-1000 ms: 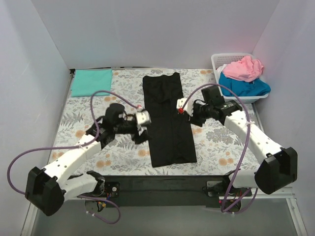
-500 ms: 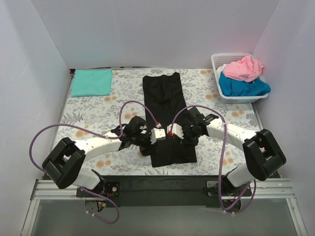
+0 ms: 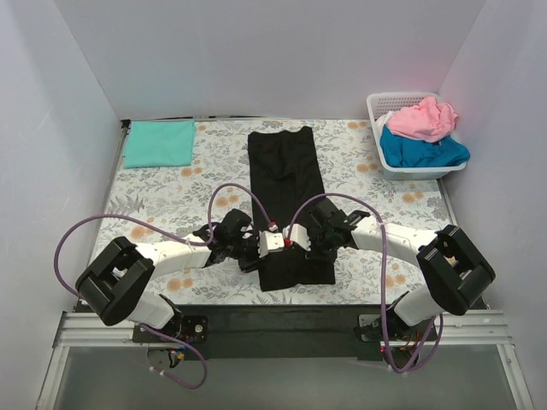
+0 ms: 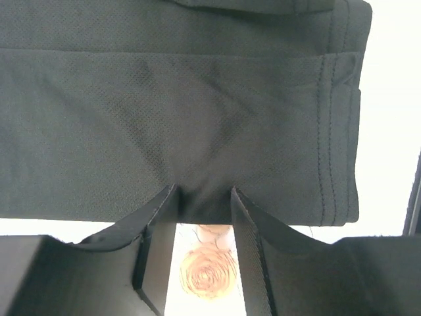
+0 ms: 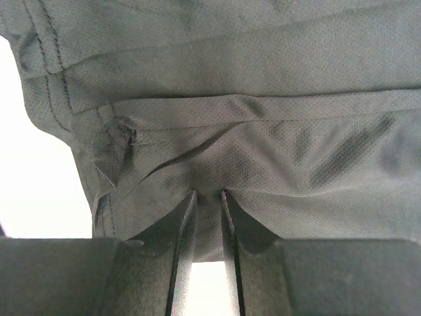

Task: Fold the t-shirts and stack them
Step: Fold the tshirt

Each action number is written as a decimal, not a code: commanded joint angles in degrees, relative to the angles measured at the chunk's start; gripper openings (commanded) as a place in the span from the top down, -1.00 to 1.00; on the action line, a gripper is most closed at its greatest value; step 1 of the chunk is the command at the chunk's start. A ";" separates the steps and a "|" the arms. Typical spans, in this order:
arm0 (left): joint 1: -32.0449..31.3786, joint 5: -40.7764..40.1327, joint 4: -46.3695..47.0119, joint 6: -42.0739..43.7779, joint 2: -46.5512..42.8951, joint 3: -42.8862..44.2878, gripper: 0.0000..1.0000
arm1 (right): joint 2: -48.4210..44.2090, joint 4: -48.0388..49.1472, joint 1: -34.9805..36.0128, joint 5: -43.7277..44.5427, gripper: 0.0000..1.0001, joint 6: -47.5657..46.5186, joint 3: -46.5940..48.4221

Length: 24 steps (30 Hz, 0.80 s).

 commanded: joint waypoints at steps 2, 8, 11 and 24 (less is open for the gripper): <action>-0.35 -2.02 -5.28 4.98 -2.86 -3.17 0.29 | 0.40 2.80 5.80 -2.35 0.45 5.23 -3.44; 1.76 0.16 -11.42 9.38 -9.54 -4.23 0.31 | -4.61 -0.88 7.05 -2.00 0.35 5.76 -3.53; 2.11 2.89 -13.20 10.52 -15.51 -4.22 0.10 | -9.07 -4.31 7.05 -2.88 0.11 4.10 -1.60; -1.48 9.67 -16.36 14.38 -25.19 -7.03 -0.08 | -17.18 -9.52 14.86 -2.80 -0.11 -7.51 -8.44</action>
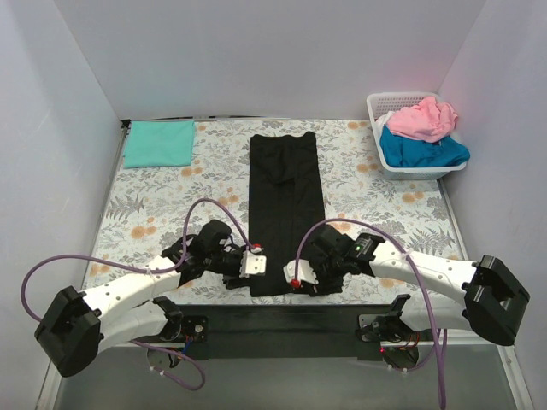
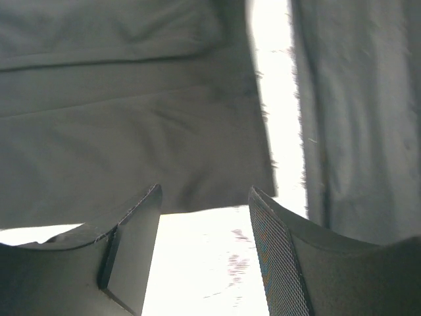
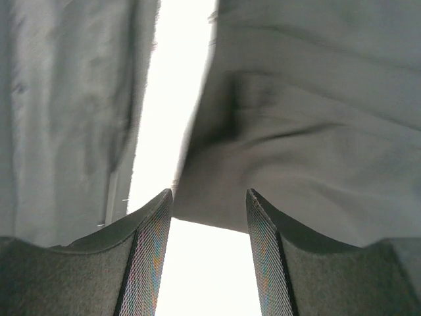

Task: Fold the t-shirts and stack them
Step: Fold the tshirt

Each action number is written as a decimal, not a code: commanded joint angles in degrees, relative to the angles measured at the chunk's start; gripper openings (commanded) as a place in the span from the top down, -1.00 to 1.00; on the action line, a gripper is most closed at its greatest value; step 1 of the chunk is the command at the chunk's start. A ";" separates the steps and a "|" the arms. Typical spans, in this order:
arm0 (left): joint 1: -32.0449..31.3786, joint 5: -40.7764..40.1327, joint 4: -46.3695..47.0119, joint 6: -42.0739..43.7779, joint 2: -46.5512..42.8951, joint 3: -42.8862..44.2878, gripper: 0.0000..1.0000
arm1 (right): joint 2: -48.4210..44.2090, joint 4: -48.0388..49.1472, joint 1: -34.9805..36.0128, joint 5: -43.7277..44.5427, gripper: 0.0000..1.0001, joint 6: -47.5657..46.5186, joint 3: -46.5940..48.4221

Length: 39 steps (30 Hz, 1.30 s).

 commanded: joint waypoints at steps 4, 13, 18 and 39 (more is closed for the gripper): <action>-5.70 -1.01 -0.77 3.84 -1.42 -3.83 -0.08 | -0.33 1.96 4.06 3.53 -0.12 -3.66 -6.52; -9.22 -2.42 2.56 3.75 0.96 -5.42 -0.08 | 1.08 4.95 4.32 7.32 -0.08 -3.40 -8.02; -10.36 -2.33 3.18 4.63 0.34 -6.03 -0.04 | -1.73 1.97 4.41 6.88 -0.05 -2.79 -6.35; -11.59 -5.14 5.38 3.58 5.17 -8.32 0.31 | 1.87 8.11 4.41 6.26 -0.03 -4.63 -11.79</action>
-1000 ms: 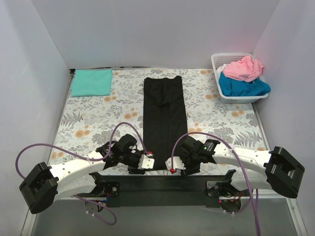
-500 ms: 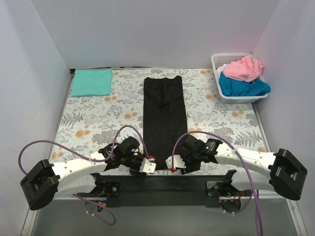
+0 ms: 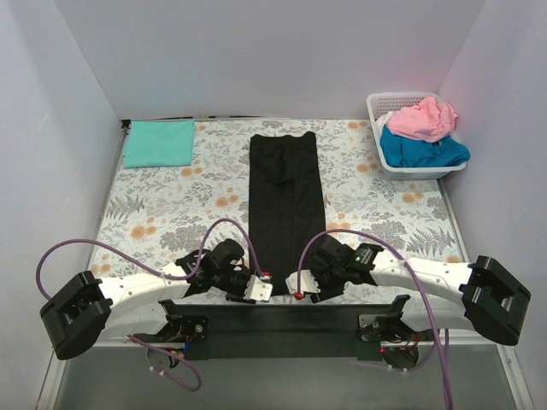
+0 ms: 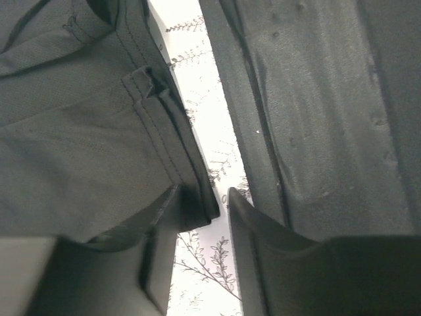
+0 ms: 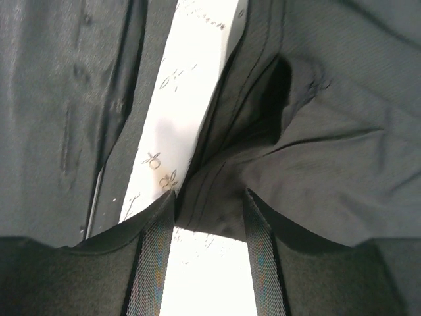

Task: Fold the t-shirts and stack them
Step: Fold the tshirt

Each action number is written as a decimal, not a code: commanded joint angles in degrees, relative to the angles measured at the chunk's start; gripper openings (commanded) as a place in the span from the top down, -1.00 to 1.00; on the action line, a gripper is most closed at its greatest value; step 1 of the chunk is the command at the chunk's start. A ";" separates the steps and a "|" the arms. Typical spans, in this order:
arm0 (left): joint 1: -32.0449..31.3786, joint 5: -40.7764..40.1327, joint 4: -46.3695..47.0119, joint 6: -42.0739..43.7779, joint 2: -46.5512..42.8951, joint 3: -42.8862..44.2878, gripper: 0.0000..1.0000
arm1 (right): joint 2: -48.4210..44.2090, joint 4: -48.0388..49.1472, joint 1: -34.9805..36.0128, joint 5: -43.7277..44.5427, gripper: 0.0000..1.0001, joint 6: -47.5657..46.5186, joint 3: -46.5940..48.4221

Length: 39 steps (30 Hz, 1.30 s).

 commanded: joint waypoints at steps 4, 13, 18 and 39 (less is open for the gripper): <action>-0.32 -1.50 -0.11 0.12 0.83 -1.09 0.62 | 3.33 2.24 0.15 0.93 0.32 -0.46 -4.54; -0.32 -1.58 -0.28 -3.21 -2.68 0.49 1.00 | 0.45 1.36 0.24 3.74 0.97 2.61 -1.74; 0.30 -1.06 -2.04 -6.55 -5.85 5.06 1.00 | -1.76 -2.59 -1.34 3.84 0.97 3.41 4.41; 27.45 10.72 8.94 1.18 18.74 26.32 1.00 | 18.18 -3.30 -24.02 -2.14 0.97 -11.79 32.44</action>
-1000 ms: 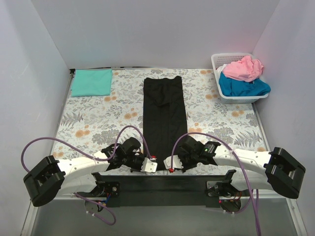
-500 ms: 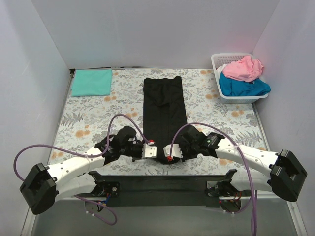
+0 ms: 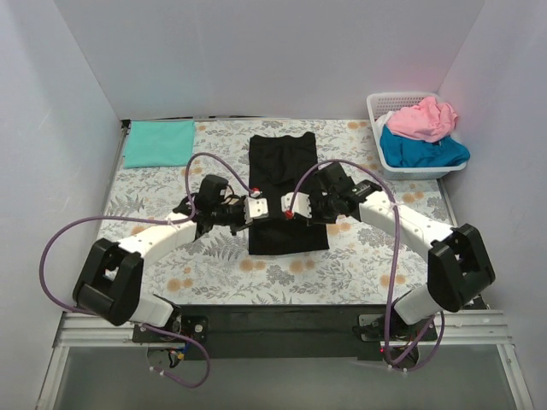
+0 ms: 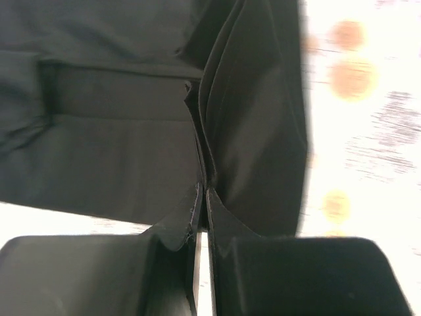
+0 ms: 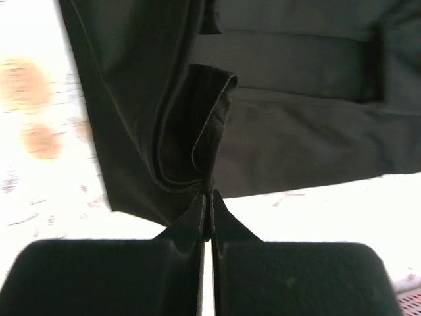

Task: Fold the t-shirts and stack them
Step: Fold the tshirt

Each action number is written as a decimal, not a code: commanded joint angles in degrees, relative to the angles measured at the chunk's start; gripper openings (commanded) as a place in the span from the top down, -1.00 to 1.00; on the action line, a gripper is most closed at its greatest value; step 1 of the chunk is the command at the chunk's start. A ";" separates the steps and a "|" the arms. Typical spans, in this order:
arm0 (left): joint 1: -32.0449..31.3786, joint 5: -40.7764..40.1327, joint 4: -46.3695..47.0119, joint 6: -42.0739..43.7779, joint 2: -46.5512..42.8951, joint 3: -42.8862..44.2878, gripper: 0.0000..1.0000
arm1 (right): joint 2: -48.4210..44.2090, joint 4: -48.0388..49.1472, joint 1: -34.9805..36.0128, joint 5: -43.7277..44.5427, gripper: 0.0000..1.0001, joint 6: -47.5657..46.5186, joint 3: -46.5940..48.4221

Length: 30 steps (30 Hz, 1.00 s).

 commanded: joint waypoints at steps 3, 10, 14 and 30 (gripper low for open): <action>5.28 3.60 7.16 2.16 8.27 8.66 1.00 | 7.01 0.37 -4.18 -2.76 0.97 -5.20 9.63; 9.41 5.09 8.13 3.65 19.09 18.16 1.00 | 17.64 1.07 -7.35 -3.46 0.97 -7.31 19.65; 9.95 4.92 8.57 4.01 23.84 21.94 1.00 | 22.13 1.51 -9.28 -3.11 0.97 -8.36 24.05; 11.18 1.76 13.67 4.27 30.00 23.44 1.00 | 30.40 4.68 -11.13 -1.71 0.97 -8.63 28.19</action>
